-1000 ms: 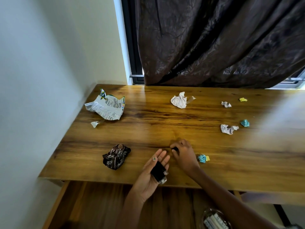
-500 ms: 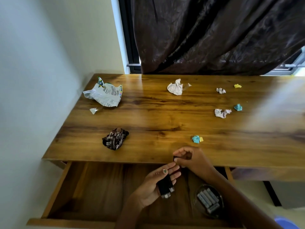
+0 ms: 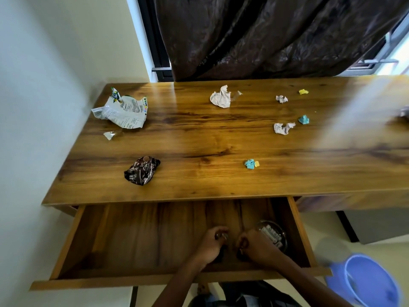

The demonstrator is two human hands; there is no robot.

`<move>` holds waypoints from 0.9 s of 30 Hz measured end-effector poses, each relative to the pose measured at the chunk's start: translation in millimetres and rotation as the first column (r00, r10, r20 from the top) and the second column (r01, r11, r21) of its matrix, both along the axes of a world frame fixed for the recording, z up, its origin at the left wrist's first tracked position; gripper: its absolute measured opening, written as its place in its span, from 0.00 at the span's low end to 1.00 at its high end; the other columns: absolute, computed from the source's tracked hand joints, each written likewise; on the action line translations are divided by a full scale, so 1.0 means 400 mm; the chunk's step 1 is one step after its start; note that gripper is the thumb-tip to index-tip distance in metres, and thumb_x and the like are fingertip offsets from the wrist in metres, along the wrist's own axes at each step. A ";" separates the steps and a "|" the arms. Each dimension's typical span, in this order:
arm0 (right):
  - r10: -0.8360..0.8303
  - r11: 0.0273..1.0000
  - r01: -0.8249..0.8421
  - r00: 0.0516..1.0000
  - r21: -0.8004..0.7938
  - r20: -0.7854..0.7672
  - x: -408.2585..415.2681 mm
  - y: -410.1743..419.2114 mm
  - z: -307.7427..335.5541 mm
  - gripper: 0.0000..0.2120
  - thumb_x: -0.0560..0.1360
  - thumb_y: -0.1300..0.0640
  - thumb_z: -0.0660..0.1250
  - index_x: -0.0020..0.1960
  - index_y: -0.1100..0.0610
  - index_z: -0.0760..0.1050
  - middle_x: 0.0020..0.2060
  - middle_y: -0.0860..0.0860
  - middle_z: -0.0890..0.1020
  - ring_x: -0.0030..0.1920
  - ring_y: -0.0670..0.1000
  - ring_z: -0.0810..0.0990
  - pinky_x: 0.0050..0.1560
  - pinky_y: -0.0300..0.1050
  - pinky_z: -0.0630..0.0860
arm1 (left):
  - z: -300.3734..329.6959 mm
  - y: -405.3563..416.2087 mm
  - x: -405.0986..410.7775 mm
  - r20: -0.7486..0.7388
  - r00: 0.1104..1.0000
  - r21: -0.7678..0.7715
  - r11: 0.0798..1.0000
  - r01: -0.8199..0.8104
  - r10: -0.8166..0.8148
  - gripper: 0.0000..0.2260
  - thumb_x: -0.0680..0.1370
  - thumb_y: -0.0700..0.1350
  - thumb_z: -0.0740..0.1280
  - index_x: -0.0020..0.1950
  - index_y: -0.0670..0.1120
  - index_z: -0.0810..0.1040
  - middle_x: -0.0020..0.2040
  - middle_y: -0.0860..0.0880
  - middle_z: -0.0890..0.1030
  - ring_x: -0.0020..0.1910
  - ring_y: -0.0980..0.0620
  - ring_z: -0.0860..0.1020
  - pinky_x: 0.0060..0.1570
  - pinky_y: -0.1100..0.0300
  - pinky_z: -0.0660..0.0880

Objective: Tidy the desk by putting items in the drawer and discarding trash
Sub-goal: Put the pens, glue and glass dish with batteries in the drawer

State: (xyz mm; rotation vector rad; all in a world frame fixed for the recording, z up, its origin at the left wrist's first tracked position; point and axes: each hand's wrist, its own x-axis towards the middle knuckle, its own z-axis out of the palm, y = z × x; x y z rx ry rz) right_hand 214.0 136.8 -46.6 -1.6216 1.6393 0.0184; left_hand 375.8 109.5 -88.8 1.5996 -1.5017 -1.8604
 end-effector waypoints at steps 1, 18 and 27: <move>0.015 1.000 -0.015 1.000 -0.006 -0.002 0.004 -0.001 -0.007 0.10 0.74 0.63 0.65 0.52 0.56 0.80 0.53 0.50 0.81 0.54 0.48 0.79 0.51 0.34 0.72 | -0.003 -0.001 0.001 0.003 1.000 -0.017 1.000 0.005 -0.005 0.12 0.81 0.41 0.61 0.62 0.49 0.74 0.58 0.48 0.76 0.57 0.52 0.75 0.46 0.70 0.72; -0.034 0.999 0.034 0.999 -0.036 0.001 0.032 -0.001 -0.048 0.12 0.74 0.64 0.65 0.57 0.57 0.75 0.53 0.54 0.81 0.52 0.50 0.80 0.50 0.39 0.76 | 0.004 -0.001 0.028 0.254 0.965 -0.289 0.957 0.015 0.062 0.14 0.79 0.36 0.61 0.61 0.49 0.76 0.62 0.51 0.75 0.62 0.52 0.73 0.52 0.71 0.69; -0.029 0.998 0.031 0.999 -0.056 0.023 0.046 -0.010 -0.036 0.25 0.73 0.64 0.65 0.68 0.55 0.65 0.55 0.56 0.79 0.55 0.52 0.78 0.48 0.38 0.72 | -0.003 -0.003 0.050 0.399 0.912 -0.234 0.972 0.000 0.095 0.13 0.76 0.39 0.65 0.60 0.49 0.74 0.57 0.49 0.80 0.54 0.52 0.78 0.48 0.64 0.73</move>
